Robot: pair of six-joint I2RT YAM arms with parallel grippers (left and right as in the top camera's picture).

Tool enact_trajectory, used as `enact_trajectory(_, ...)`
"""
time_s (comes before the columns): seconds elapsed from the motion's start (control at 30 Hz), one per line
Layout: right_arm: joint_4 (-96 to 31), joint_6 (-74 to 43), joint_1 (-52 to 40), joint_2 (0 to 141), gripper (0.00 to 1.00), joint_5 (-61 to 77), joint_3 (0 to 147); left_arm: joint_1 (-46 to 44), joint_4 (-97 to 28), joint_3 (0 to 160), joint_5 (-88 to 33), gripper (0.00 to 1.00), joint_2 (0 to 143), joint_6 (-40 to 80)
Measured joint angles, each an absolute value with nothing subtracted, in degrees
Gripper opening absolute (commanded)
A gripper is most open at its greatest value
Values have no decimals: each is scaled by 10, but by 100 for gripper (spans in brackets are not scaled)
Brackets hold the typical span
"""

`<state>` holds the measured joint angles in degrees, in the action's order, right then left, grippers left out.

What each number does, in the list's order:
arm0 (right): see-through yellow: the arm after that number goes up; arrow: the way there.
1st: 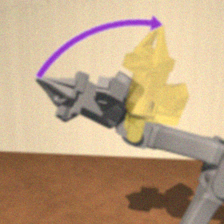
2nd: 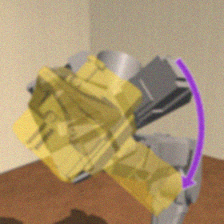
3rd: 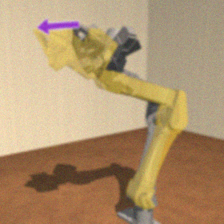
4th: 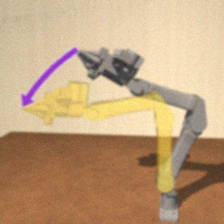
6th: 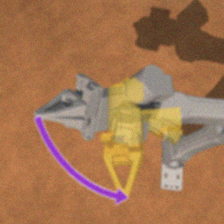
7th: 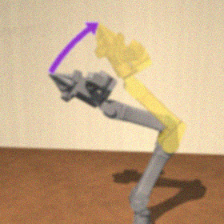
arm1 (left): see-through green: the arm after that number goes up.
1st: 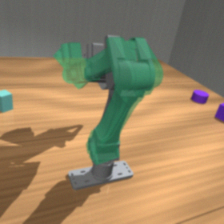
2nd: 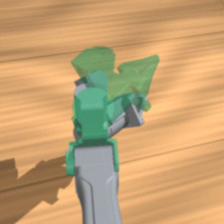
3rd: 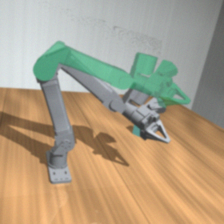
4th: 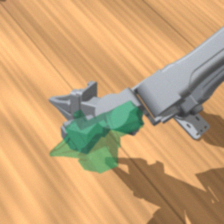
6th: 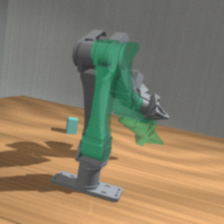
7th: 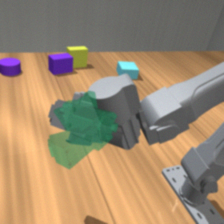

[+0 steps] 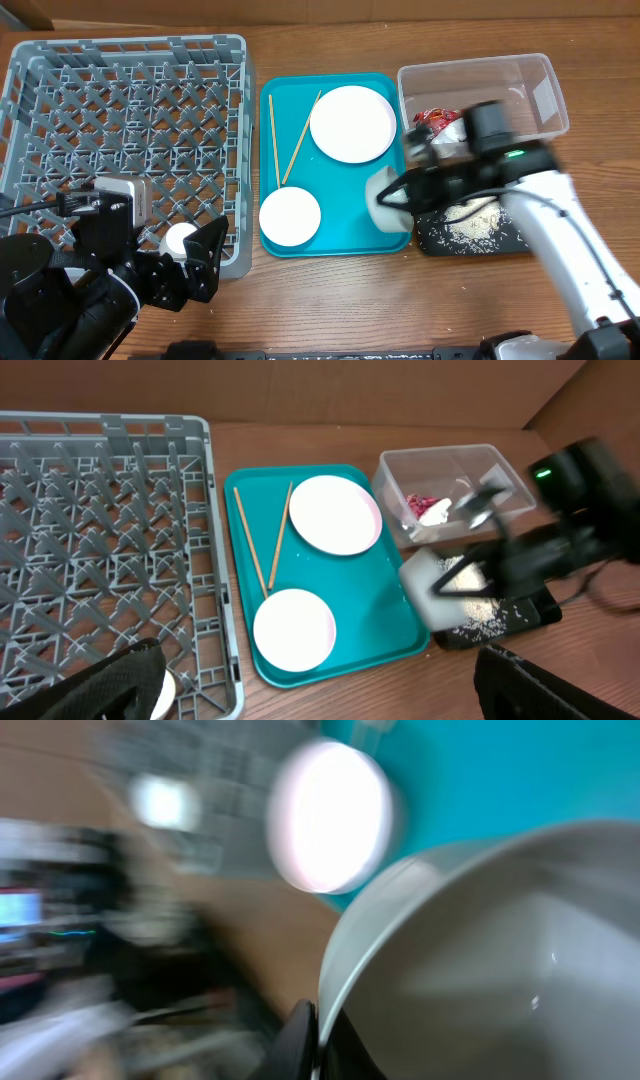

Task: Sort waste into correct bins and load items into the dishwasher
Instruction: 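Return the empty grey bowl to the teal tray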

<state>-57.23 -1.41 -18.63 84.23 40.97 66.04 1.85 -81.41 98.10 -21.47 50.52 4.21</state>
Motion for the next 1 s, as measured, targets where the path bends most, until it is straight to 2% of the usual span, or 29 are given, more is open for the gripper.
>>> enact_trajectory(0.2,-479,-140,-382,866,4,121,660,18,-814,981,-215,100,505,42)
enact_trajectory(0.3,-451,-168,-427,897,4,22,660,18,-814,981,-215,100,505,42)
enact_trajectory(0.43,-436,-183,-442,955,4,-57,660,18,-814,981,-215,100,505,42)
enact_trajectory(0.47,-433,-185,-440,967,6,-72,660,18,-814,981,-215,100,505,42)
enact_trajectory(0.5,-433,-186,-439,971,17,-77,660,18,-814,981,-215,100,505,42)
enact_trajectory(0.53,-433,-186,-439,973,32,-80,660,18,-814,981,-215,100,505,42)
enact_trajectory(0.57,-433,-187,-439,973,41,-82,660,18,-814,981,-215,100,505,42)
enact_trajectory(0.8,-476,-192,-444,967,60,-84,684,18,-814,981,-215,100,505,42)
enact_trajectory(1.0,-485,-194,-443,924,64,-86,753,18,-814,981,-215,100,505,42)
